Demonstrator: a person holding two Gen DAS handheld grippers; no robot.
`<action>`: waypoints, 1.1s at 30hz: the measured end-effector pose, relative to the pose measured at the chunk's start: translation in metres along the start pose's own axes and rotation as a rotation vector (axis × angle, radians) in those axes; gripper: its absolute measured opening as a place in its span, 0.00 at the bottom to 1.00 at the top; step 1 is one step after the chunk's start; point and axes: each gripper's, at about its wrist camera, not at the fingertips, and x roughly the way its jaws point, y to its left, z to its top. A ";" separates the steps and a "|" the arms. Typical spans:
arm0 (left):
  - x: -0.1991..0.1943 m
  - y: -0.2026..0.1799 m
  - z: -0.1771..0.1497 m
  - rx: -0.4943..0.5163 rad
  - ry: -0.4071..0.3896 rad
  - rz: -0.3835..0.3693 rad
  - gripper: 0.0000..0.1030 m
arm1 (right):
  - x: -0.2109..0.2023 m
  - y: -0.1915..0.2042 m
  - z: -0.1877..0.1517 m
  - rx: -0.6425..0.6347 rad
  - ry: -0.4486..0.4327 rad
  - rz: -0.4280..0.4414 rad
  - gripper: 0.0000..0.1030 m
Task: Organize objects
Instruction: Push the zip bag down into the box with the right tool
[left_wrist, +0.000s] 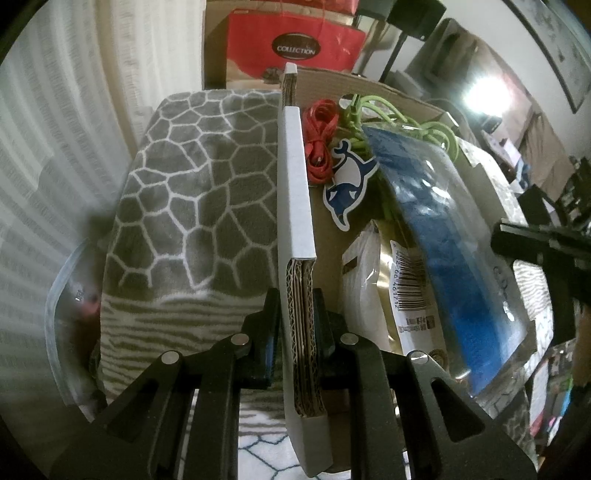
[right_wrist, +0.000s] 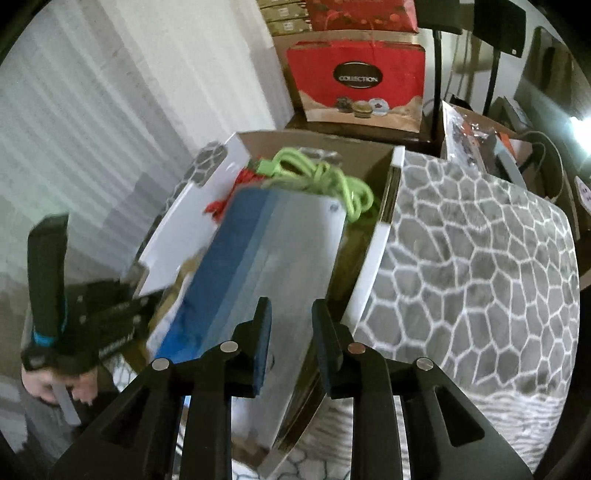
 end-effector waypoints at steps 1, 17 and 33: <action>0.000 0.001 0.000 0.001 0.000 0.001 0.14 | -0.001 0.002 -0.004 -0.012 -0.004 -0.001 0.23; 0.002 0.004 0.004 -0.045 0.009 -0.043 0.15 | -0.023 -0.010 -0.009 0.070 -0.099 -0.023 0.33; 0.004 0.005 0.006 -0.038 0.003 -0.035 0.15 | -0.002 -0.051 -0.008 0.208 -0.033 0.028 0.40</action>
